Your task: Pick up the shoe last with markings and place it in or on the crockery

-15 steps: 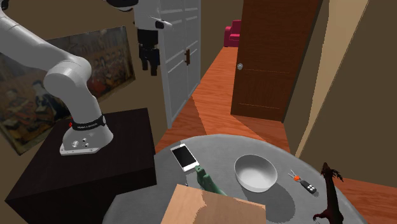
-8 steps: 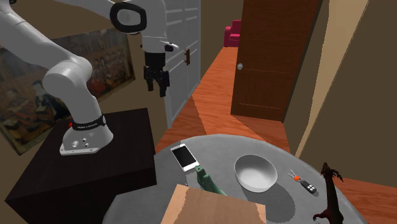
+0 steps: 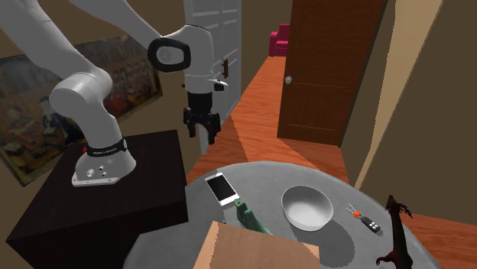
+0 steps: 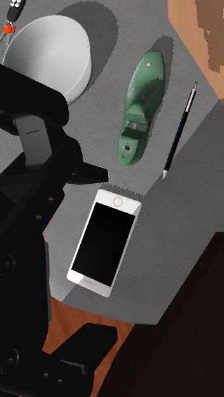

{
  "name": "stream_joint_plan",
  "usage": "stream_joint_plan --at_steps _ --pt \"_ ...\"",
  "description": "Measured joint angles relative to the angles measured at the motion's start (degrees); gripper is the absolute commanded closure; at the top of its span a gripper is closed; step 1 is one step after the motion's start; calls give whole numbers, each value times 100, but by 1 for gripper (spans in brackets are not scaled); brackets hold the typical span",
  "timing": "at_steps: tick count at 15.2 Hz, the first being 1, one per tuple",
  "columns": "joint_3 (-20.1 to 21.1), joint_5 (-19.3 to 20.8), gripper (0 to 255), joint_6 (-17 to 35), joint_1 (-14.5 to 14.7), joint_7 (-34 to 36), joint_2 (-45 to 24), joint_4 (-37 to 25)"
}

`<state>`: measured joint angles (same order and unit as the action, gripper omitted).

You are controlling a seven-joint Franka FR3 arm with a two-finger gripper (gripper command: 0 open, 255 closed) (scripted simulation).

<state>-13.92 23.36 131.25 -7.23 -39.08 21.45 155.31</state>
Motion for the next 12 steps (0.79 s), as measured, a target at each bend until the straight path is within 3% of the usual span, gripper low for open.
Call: stream_joint_plan --at_steps 12 --pt "-589 920 0 2449 -420 -1041 -2894 -981"
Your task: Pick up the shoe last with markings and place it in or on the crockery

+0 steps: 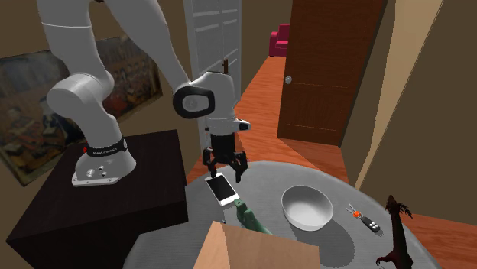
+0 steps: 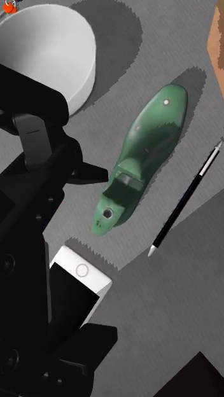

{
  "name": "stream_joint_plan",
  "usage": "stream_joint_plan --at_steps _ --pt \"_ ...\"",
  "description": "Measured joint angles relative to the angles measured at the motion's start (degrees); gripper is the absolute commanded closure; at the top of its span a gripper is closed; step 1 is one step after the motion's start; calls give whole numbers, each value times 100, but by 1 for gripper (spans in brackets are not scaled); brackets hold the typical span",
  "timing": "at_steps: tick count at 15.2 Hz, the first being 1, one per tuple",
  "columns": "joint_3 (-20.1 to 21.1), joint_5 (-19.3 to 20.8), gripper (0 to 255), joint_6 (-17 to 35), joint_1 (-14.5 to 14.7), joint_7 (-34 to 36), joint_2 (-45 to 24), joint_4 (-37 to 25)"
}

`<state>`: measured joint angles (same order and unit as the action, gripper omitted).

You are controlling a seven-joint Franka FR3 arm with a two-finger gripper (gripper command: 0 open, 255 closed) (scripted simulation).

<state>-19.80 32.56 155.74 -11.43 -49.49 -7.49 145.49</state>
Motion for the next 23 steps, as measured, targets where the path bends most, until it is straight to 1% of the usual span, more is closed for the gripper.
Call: stream_joint_plan --at_steps 4,7,10,16,23 --pt "-21 95 0 627 -187 -348 -1066 -650" --pt "7 157 0 953 -347 -603 -1735 -1156" --pt "61 178 0 1160 -476 -763 -2273 -1596" --pt "45 190 0 1478 -564 -719 -2897 -1948" --pt "33 196 0 1543 -573 -704 -2999 -1990"
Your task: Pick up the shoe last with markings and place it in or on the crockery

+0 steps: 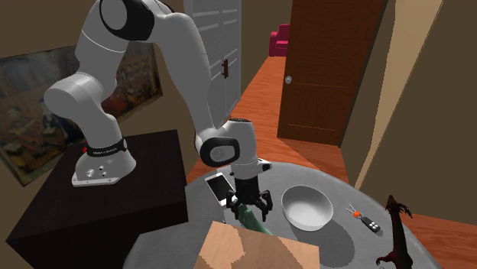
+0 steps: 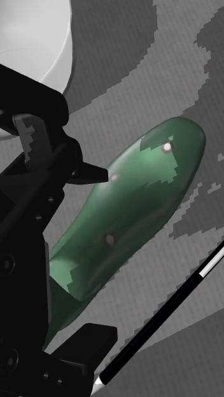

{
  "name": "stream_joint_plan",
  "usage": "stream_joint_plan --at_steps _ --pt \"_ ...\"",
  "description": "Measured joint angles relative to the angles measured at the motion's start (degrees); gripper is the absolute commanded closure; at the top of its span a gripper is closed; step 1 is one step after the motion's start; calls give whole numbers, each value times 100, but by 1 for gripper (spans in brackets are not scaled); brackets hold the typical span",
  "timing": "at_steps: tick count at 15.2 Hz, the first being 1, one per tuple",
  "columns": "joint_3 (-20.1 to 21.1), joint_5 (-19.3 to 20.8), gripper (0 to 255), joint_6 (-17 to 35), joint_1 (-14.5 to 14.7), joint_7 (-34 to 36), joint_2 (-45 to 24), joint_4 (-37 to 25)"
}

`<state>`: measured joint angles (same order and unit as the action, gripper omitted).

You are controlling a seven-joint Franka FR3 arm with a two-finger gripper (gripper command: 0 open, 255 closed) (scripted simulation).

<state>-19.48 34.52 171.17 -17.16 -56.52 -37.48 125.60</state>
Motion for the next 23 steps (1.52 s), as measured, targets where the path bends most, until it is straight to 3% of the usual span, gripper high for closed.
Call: stream_joint_plan --at_steps 1,11,23 --pt "0 0 255 0 0 0 0 0" --pt "-3 0 255 1 1 1 2 1" --pt "183 -108 255 -596 -148 -374 919 311"
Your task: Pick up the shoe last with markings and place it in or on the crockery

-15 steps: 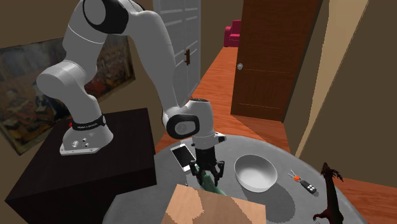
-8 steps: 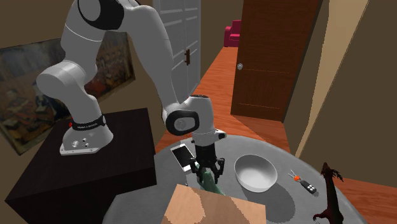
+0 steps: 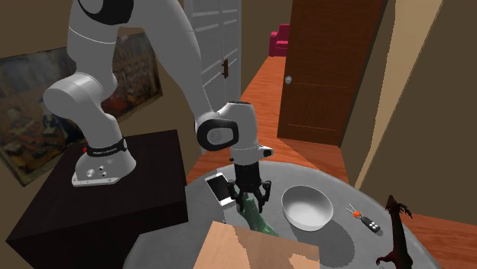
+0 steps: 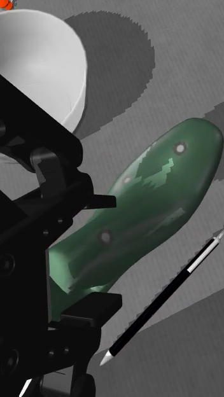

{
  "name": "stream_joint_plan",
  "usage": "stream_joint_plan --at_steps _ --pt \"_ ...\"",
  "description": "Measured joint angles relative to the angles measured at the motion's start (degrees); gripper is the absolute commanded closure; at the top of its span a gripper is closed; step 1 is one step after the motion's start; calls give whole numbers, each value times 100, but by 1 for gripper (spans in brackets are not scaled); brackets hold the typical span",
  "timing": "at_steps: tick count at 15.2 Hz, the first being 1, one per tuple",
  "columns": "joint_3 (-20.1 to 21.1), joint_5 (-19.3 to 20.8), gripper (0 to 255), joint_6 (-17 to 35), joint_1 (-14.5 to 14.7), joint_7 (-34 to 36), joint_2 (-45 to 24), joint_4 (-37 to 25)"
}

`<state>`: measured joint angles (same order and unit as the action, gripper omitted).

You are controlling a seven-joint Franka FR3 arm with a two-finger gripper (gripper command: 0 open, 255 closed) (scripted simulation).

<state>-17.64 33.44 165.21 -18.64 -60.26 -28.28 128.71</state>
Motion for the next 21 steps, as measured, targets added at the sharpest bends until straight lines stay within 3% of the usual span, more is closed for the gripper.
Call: stream_joint_plan --at_steps 16,21 --pt "248 -359 255 -988 -143 -623 1206 191" --pt "502 -750 255 -1494 -77 -747 778 -694"
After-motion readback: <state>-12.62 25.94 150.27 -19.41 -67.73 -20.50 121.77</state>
